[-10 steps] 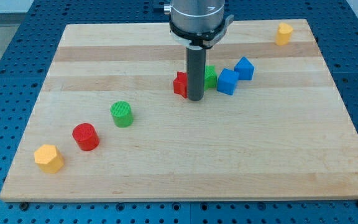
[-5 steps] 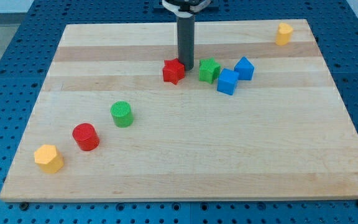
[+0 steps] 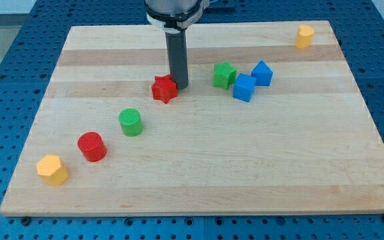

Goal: Move the red star diagonally to the green circle

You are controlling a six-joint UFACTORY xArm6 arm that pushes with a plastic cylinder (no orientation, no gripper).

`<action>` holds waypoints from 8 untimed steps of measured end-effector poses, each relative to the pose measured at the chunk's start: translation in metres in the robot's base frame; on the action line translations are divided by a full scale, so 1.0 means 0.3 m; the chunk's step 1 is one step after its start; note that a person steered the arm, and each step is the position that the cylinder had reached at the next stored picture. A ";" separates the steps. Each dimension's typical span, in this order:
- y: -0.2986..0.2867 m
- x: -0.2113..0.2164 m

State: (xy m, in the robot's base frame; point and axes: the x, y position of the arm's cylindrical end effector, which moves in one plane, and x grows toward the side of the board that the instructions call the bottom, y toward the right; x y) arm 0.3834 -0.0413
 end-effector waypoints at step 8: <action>-0.207 -0.027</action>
State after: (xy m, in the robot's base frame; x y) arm 0.3754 -0.1033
